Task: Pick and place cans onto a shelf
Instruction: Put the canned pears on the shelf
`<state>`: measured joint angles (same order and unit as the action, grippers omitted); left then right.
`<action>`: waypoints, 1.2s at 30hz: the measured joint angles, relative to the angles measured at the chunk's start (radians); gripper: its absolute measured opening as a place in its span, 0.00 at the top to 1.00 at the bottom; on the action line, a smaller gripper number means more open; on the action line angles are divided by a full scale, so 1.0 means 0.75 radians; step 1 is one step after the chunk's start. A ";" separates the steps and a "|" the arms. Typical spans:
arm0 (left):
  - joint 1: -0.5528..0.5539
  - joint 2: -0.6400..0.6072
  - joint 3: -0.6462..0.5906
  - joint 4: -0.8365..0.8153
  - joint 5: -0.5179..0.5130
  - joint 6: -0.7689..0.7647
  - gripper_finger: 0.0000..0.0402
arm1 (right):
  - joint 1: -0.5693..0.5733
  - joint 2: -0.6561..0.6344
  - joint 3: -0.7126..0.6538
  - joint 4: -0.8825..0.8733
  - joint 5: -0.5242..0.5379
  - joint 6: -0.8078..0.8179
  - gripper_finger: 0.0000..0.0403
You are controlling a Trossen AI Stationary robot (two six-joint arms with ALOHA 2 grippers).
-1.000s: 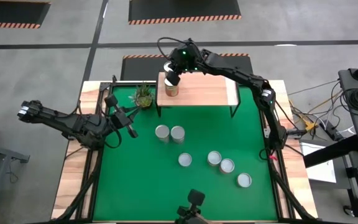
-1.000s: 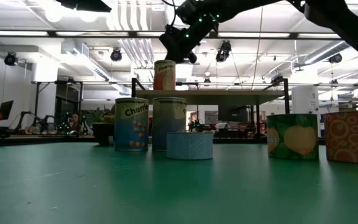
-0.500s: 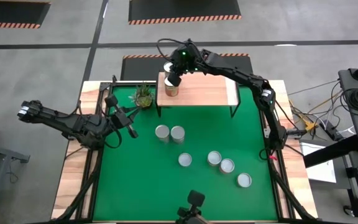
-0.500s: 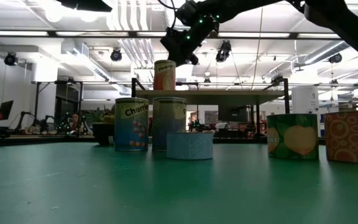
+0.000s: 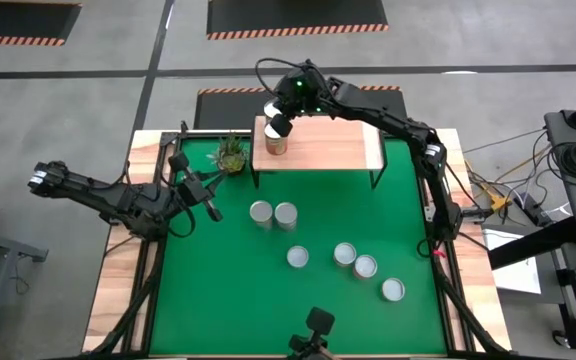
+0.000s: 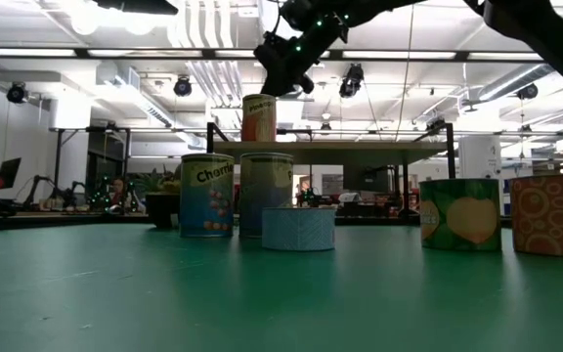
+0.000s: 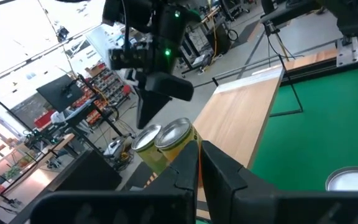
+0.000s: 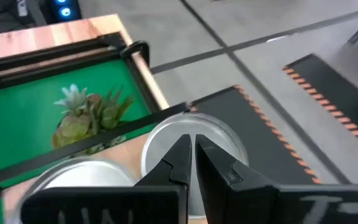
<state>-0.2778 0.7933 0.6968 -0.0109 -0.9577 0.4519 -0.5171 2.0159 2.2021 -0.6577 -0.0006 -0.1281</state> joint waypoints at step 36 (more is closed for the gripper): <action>0.000 0.002 0.001 0.005 0.000 -0.006 1.00 | 0.062 0.042 -0.005 -0.067 0.000 -0.039 0.97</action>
<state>-0.2779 0.7944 0.6971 -0.0074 -0.9577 0.4477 -0.4707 2.0471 2.1983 -0.7079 -0.0006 -0.1575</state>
